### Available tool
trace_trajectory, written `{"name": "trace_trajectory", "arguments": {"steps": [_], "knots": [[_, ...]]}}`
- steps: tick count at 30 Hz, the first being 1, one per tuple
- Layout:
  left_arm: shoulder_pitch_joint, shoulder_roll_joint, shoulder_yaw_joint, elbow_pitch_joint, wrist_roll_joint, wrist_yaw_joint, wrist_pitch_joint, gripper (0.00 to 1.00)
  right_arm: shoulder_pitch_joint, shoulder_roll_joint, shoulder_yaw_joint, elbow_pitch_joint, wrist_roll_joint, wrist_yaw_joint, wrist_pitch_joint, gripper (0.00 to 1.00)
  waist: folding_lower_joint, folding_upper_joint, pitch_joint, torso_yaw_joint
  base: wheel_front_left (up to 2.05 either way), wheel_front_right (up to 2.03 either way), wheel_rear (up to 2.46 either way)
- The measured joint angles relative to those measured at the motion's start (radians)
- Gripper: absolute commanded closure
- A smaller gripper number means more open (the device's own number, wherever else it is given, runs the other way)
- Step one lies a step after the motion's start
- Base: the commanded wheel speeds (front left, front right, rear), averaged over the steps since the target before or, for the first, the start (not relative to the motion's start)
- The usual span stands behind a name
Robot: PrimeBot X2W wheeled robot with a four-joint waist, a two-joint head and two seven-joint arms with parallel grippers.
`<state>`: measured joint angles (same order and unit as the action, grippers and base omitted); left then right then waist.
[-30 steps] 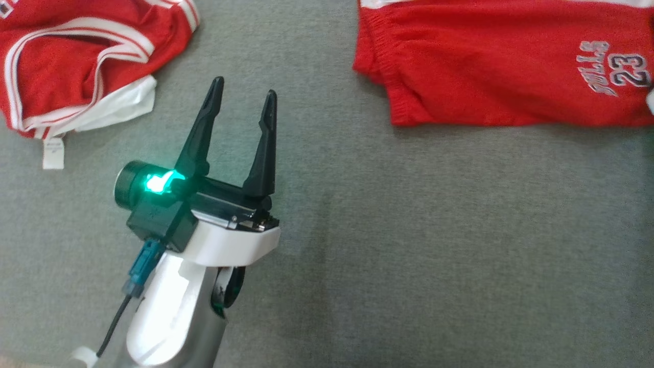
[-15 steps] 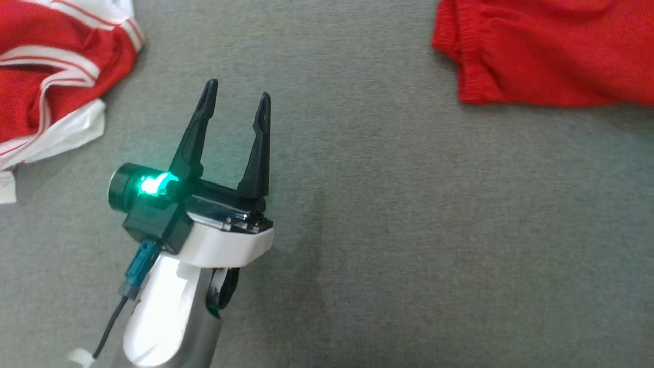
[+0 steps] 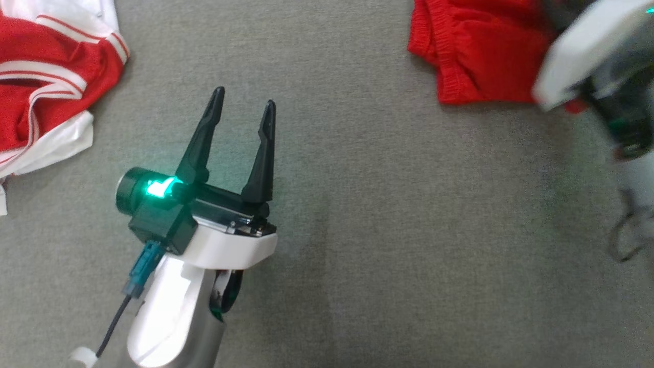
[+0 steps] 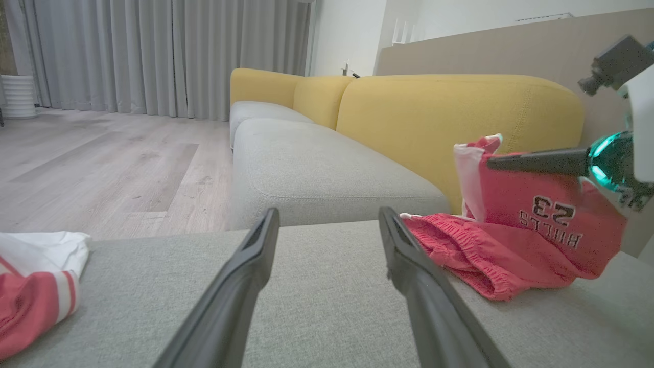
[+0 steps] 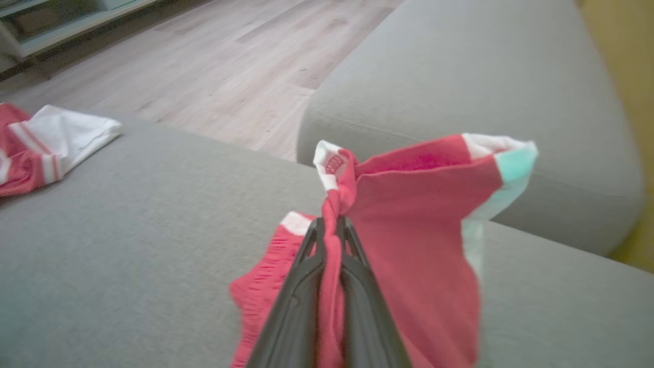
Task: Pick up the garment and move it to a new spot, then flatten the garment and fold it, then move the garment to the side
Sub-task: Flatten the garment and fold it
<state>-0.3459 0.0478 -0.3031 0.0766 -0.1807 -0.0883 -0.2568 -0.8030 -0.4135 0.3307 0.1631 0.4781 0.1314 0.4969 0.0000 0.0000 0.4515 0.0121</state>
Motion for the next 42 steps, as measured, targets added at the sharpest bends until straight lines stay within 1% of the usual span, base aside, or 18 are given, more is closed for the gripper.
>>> {"name": "trace_trajectory", "arguments": {"steps": [1,2,3,5,7,8,12,15,18,20,21,23,24,26,29,31,35,42], "knots": [[0.0,0.0,-0.005,0.002,-0.009,0.0,0.0,0.0,0.001,0.021,0.03,0.001,-0.006,0.0,0.013,1.0,0.0,0.0,0.001,0.004,0.0,0.0,0.0],[0.0,0.0,-0.012,0.003,-0.017,0.0,0.0,0.0,0.003,0.041,0.053,0.006,-0.006,0.0,0.015,0.73,0.0,0.0,0.002,0.009,0.0,0.0,0.0],[-0.001,0.0,-0.019,0.004,-0.024,0.0,0.0,0.0,0.007,0.06,0.067,0.014,-0.006,0.0,0.015,0.0,0.0,0.0,0.003,0.014,0.0,0.0,0.0],[-0.001,0.0,-0.026,0.008,-0.034,0.005,0.0,0.0,0.017,0.089,0.081,0.029,-0.01,0.0,0.001,0.0,0.0001,0.0,0.001,0.026,0.0,0.0,0.0],[-0.001,0.0,-0.029,0.012,-0.04,0.01,0.0,0.0,0.022,0.099,0.077,0.031,-0.013,0.0,-0.043,0.0,0.0001,0.0,-0.007,0.037,0.0,0.0,0.0],[0.0,0.0,-0.028,0.013,-0.04,0.019,0.0,0.0,0.024,0.098,0.047,0.024,-0.021,0.0,-0.102,0.0,0.0,0.0,-0.021,0.044,0.0,0.0,0.0],[0.012,-0.001,-0.021,0.013,-0.04,0.034,0.0,0.0,0.077,0.085,-0.064,0.007,-0.034,0.0,-0.241,0.0,0.0,0.0,-0.063,0.052,0.0,0.0,0.0],[0.052,-0.001,-0.011,0.013,-0.04,0.053,0.0,0.0,0.18,0.088,-0.152,0.005,-0.04,0.0,-0.366,0.0,0.0,0.0,-0.104,0.052,0.0,0.0,0.0],[0.104,-0.001,0.007,0.019,-0.03,0.073,0.0,0.0,0.302,0.107,-0.21,0.01,-0.041,0.0,-0.502,0.0,-0.0001,0.0,-0.15,0.046,0.0,0.0,0.0],[0.135,0.0,0.018,0.022,-0.025,0.089,0.0,0.0,0.384,0.119,-0.228,0.021,-0.073,0.0,-0.593,0.0,-0.0002,0.0,-0.183,0.041,0.0,0.0,0.0],[0.135,0.0,0.018,0.022,-0.025,0.089,0.0,0.0,0.384,0.119,-0.228,0.021,-0.073,0.0,-0.593,0.0,-0.0002,0.0,-0.183,0.041,0.0,0.0,0.0],[0.162,0.0,0.028,0.026,-0.025,0.098,0.0,0.0,0.461,0.144,-0.241,0.041,-0.085,0.0,-0.676,0.0,-0.0002,0.0,-0.217,0.037,0.0,0.0,0.0],[0.175,0.0,0.035,0.031,-0.025,0.103,0.0,0.0,0.5,0.148,-0.228,0.05,-0.097,0.0,-0.704,0.0,-0.0002,0.0001,-0.234,0.035,0.0,0.0,0.0],[0.202,0.0,0.049,0.042,-0.025,0.115,0.0,0.0,0.57,0.156,-0.208,0.075,-0.134,0.0,-0.731,0.0,-0.0003,0.0,-0.266,0.032,0.0,0.0,0.0],[0.249,0.0,0.063,0.053,-0.025,0.124,0.0,0.0,0.653,0.185,-0.211,0.119,-0.166,0.0,-0.747,0.0,-0.0003,0.0001,-0.313,0.028,0.0,0.0,0.0],[0.278,0.001,0.074,0.057,-0.025,0.128,0.0,0.0,0.695,0.208,-0.209,0.118,-0.182,0.0,-0.747,0.0,-0.0003,0.0,-0.343,0.026,0.0,0.0,0.0],[0.327,0.001,0.084,0.063,-0.025,0.133,0.0,0.0,0.747,0.25,-0.244,0.109,-0.214,0.0,-0.748,0.0,-0.0003,0.0001,-0.395,0.021,0.0,0.0,0.0],[0.353,0.002,0.085,0.073,-0.02,0.141,0.0,0.0,0.78,0.278,-0.255,0.106,-0.262,0.0,-0.748,0.0,0.0,0.0001,-0.431,0.015,0.0,0.0,0.0]]}}
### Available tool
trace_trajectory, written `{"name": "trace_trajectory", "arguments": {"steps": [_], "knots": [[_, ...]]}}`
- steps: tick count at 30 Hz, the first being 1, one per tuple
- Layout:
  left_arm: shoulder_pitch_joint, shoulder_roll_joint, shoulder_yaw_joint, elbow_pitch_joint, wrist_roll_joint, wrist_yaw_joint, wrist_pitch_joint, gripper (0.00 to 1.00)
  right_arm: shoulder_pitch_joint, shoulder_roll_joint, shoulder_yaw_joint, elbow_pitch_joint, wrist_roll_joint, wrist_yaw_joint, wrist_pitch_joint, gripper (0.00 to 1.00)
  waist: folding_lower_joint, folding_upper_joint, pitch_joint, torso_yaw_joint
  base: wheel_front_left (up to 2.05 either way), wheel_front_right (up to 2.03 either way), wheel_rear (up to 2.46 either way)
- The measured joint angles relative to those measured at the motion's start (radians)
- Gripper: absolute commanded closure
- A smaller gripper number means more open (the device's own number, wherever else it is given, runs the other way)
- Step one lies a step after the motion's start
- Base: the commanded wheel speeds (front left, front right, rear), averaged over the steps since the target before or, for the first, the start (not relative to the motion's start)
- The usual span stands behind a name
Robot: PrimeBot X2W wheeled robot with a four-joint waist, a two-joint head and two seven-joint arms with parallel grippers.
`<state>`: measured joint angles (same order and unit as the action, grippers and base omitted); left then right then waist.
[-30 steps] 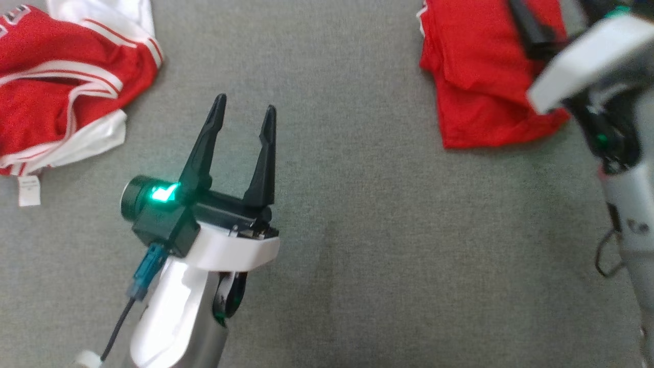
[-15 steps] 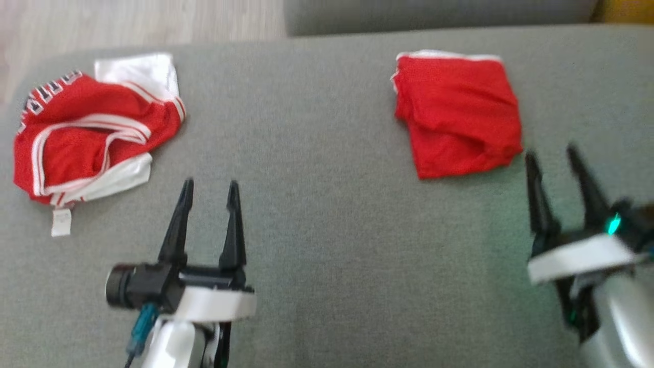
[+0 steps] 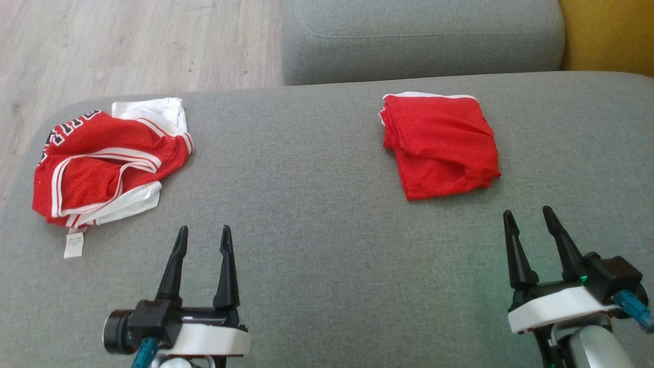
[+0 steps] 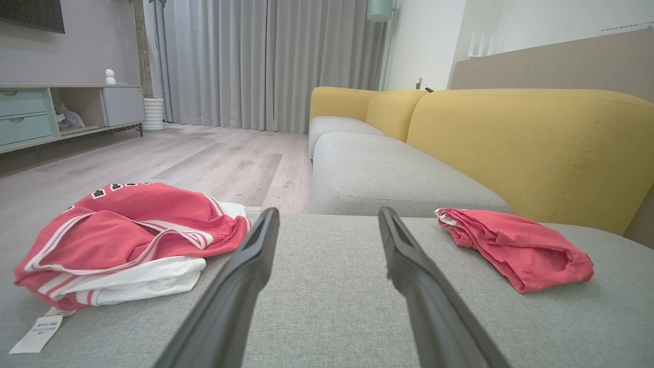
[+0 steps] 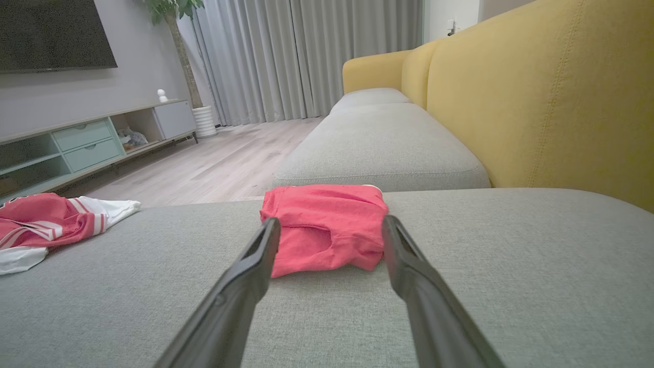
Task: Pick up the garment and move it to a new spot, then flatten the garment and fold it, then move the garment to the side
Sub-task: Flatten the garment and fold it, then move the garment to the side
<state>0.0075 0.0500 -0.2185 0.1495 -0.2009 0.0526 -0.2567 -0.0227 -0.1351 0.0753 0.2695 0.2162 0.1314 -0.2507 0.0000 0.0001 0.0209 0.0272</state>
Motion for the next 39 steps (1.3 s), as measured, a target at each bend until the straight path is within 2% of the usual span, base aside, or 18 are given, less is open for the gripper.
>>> {"name": "trace_trajectory", "arguments": {"steps": [17,28,35,39], "knots": [[0.0,0.0,0.0,0.016,0.016,0.006,0.0,0.0,0.0,0.004,-0.009,0.007,-0.024,0.0,0.0,0.0,0.0,0.0,-0.001,-0.001,0.0,0.0,0.0],[-0.011,0.0,0.024,0.001,0.014,0.017,0.0,0.0,-0.027,0.023,-0.006,0.009,-0.037,0.0,0.0,0.0,0.0,0.0,0.081,-0.021,0.0,0.0,0.0],[-0.104,0.0,0.025,-0.046,0.014,-0.001,0.0,0.0,-0.205,0.019,-0.012,0.077,-0.039,0.0,0.0,0.0,0.0003,0.0,0.196,-0.026,0.0,0.0,0.0],[-0.158,-0.001,0.018,-0.064,0.016,-0.014,0.0,0.0,-0.367,-0.01,-0.02,0.176,-0.002,0.0,0.003,0.0,0.0004,-0.0001,0.273,-0.019,0.0,0.0,0.0]]}}
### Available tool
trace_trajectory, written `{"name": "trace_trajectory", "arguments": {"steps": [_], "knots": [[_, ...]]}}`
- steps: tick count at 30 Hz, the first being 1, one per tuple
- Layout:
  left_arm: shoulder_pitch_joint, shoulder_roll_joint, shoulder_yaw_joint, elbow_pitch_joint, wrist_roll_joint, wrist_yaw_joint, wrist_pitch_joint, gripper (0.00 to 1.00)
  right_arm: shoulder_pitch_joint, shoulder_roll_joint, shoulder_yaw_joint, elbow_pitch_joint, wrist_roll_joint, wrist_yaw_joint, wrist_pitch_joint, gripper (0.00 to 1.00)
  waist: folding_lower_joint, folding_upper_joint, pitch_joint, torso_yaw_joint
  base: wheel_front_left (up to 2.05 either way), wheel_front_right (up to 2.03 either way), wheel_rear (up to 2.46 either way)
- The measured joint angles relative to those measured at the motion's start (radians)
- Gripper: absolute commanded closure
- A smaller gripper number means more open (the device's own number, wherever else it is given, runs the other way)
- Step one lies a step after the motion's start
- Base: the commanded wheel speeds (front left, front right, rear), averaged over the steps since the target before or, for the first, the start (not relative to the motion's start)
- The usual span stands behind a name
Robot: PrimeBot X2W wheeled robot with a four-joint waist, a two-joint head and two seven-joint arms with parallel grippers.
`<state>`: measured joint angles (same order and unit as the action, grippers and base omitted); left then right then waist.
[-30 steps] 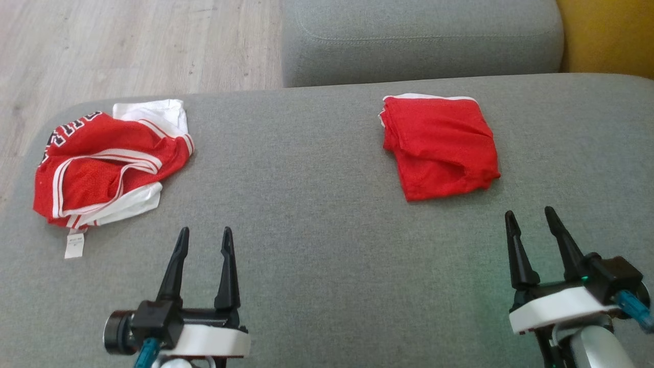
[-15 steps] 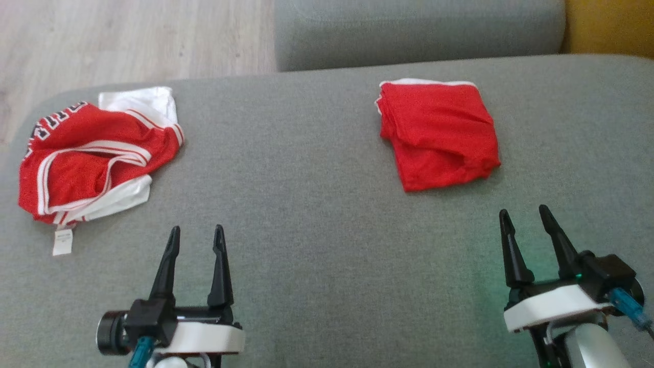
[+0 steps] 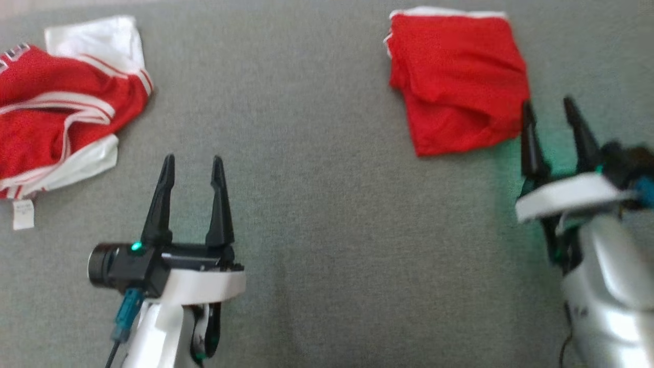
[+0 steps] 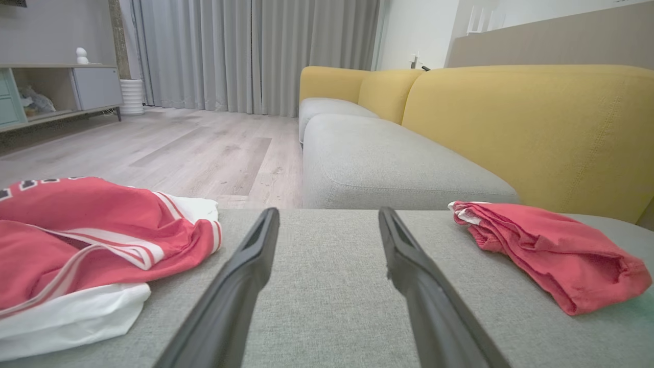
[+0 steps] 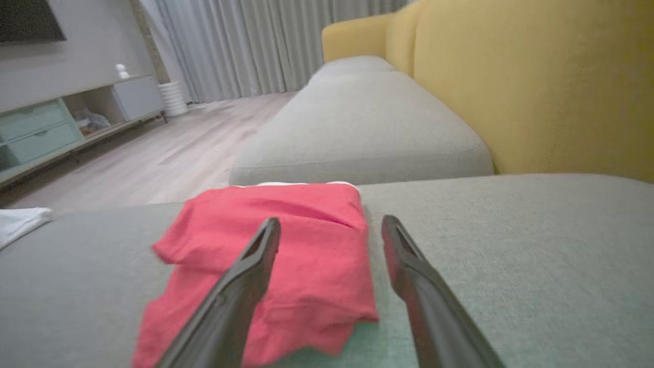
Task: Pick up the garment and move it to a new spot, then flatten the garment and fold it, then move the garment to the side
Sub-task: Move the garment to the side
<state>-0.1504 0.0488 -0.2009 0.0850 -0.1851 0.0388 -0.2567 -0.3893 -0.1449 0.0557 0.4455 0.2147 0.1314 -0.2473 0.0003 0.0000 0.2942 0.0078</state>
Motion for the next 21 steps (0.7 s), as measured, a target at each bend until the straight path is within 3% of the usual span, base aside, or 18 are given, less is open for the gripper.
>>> {"name": "trace_trajectory", "arguments": {"steps": [10,11,12,13,17,21], "knots": [[-0.073,-0.001,-0.041,-0.003,0.0,-0.009,0.0,0.0,-0.286,-0.077,0.001,0.265,0.098,0.0,0.149,0.0,0.0,0.0,0.129,0.046,0.0,0.0,0.0],[-0.079,-0.001,-0.046,-0.003,-0.002,-0.009,0.0,0.0,-0.303,-0.083,0.012,0.29,0.109,0.0,0.165,0.09,0.0,0.0,0.137,0.053,0.0,0.0,0.0],[-0.083,-0.001,-0.05,-0.002,-0.002,-0.008,0.0,0.0,-0.316,-0.088,0.026,0.311,0.121,0.0,0.178,0.74,0.0,0.0,0.144,0.06,0.0,0.0,0.0],[-0.086,-0.001,-0.052,0.0,-0.002,-0.008,0.0,0.0,-0.323,-0.091,0.041,0.323,0.133,0.0,0.185,1.0,-0.0001,0.0,0.15,0.066,0.0,0.0,0.0],[-0.089,-0.001,-0.043,0.001,-0.011,-0.002,0.0,0.0,-0.338,-0.106,0.096,0.324,0.208,0.0,0.186,1.0,-0.0002,0.0,0.157,0.064,0.0,0.0,0.0],[-0.089,-0.001,-0.019,-0.002,-0.004,-0.009,0.0,0.0,-0.32,-0.18,0.135,0.305,0.218,0.0,0.182,1.0,-0.0003,0.0,0.155,0.014,0.0,0.0,0.0]]}}
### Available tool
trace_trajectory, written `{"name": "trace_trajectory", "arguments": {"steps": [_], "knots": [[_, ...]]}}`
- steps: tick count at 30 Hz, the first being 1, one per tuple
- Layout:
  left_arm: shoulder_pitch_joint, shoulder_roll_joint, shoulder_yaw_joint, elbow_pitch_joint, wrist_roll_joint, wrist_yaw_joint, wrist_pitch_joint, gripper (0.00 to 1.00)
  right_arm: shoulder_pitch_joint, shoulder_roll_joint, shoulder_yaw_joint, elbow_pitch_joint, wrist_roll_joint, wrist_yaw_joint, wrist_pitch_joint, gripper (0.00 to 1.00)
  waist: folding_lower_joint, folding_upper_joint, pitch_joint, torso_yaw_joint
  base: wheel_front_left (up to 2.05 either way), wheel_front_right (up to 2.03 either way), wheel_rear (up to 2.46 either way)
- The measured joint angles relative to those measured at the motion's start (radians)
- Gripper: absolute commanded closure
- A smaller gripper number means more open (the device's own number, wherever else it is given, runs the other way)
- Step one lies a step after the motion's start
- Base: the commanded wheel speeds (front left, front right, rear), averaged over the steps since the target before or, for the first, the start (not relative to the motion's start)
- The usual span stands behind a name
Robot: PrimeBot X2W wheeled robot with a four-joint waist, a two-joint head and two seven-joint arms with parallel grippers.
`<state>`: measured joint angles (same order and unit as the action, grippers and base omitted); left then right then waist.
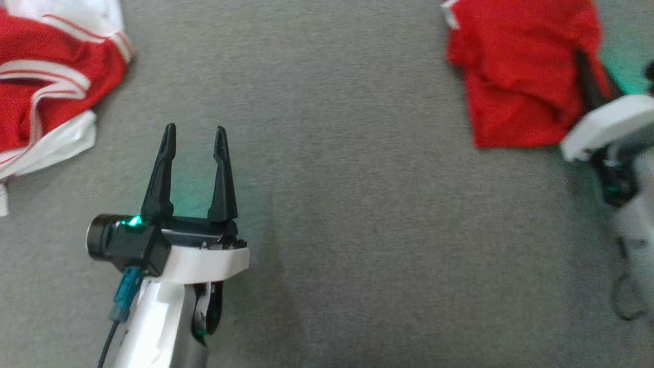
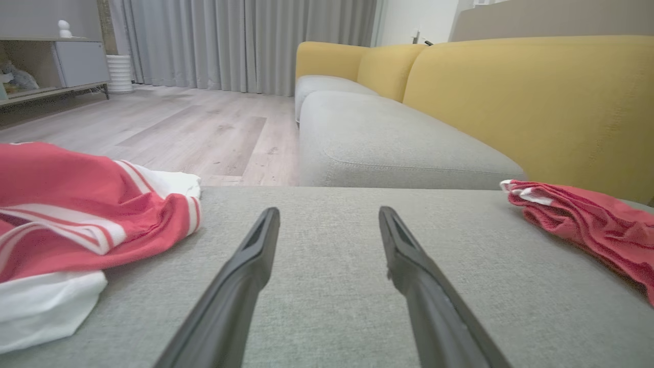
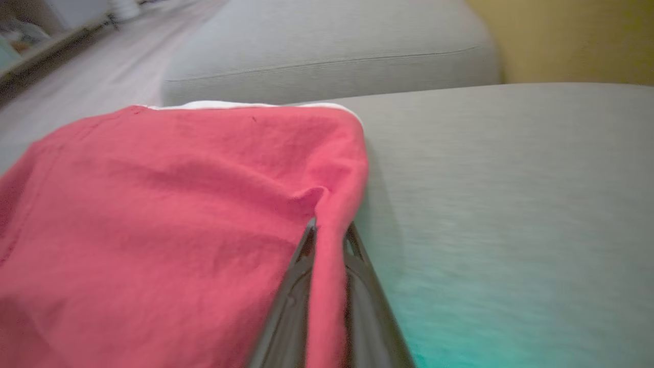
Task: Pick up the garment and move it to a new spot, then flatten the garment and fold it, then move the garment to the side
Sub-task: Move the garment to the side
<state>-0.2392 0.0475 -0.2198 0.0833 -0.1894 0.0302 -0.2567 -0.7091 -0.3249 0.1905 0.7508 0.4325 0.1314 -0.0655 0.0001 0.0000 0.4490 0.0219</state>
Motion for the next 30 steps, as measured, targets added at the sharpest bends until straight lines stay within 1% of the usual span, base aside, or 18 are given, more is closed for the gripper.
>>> {"name": "trace_trajectory", "arguments": {"steps": [3,7,9,12,13,14,17,19,21,23,25,27,30], "knots": [[-0.001,0.0,0.01,-0.01,0.019,-0.014,0.0,0.0,0.027,-0.089,-0.015,-0.023,-0.001,0.0,0.011,1.0,-0.0001,0.0,0.011,-0.039,0.0,0.0,0.0],[-0.016,0.0,0.025,-0.022,0.046,-0.043,0.0,0.0,0.044,-0.21,-0.075,-0.053,-0.028,0.0,0.036,1.0,-0.0001,0.0,0.053,-0.08,0.0,0.0,0.0],[-0.037,0.0,0.027,-0.026,0.062,-0.059,0.0,0.0,0.044,-0.254,-0.116,-0.071,-0.062,0.0,0.044,1.0,0.0,0.0,0.082,-0.096,0.0,0.0,0.0],[-0.075,0.0,0.027,-0.031,0.078,-0.079,0.0,0.0,0.038,-0.301,-0.206,-0.097,-0.138,0.0,0.042,1.0,0.0001,0.0,0.128,-0.117,0.0,0.0,0.0],[-0.086,0.0,0.027,-0.032,0.078,-0.084,0.0,0.0,0.032,-0.309,-0.238,-0.105,-0.169,0.0,0.042,0.92,0.0001,0.0,0.143,-0.124,0.0,0.0,0.0],[-0.095,0.0,0.027,-0.034,0.082,-0.089,0.0,0.0,0.021,-0.311,-0.263,-0.112,-0.203,0.0,0.042,0.0,0.0001,0.0,0.157,-0.13,0.0,0.0,0.0],[-0.112,0.0,0.027,-0.044,0.086,-0.094,-0.002,0.0,-0.008,-0.301,-0.333,-0.156,-0.329,0.0,0.017,0.0,0.0001,0.0,0.183,-0.145,0.0,0.0,0.0],[-0.115,0.0,0.026,-0.042,0.086,-0.101,-0.002,0.0,-0.018,-0.275,-0.387,-0.191,-0.416,0.0,-0.005,0.0,0.0001,0.0,0.179,-0.147,0.0,0.0,0.0],[-0.116,0.0,0.022,-0.031,0.084,-0.101,-0.002,0.0,-0.015,-0.232,-0.431,-0.23,-0.501,0.0,-0.034,0.0,0.0,0.0,0.165,-0.143,0.0,0.0,0.0],[-0.116,0.0,0.014,-0.016,0.07,-0.093,-0.001,0.0,0.0,-0.165,-0.457,-0.267,-0.543,0.0,-0.064,0.0,0.0001,0.0,0.142,-0.135,0.0,0.0,0.0],[-0.108,0.0,0.007,-0.001,0.054,-0.081,-0.001,0.0,0.034,-0.079,-0.438,-0.292,-0.547,0.0,-0.091,0.0,0.0,0.0,0.11,-0.123,0.0,0.0,0.0],[-0.093,-0.001,0.003,0.012,0.039,-0.061,-0.001,0.0,0.088,-0.002,-0.376,-0.301,-0.529,0.0,-0.117,0.0,-0.0001,0.0,0.074,-0.111,0.0,0.0,0.0],[-0.064,0.0,0.001,0.034,0.004,-0.037,-0.001,0.0,0.178,0.066,-0.267,-0.301,-0.465,0.0,-0.154,0.0,-0.0001,0.0,0.014,-0.093,0.0,0.0,0.0]]}}
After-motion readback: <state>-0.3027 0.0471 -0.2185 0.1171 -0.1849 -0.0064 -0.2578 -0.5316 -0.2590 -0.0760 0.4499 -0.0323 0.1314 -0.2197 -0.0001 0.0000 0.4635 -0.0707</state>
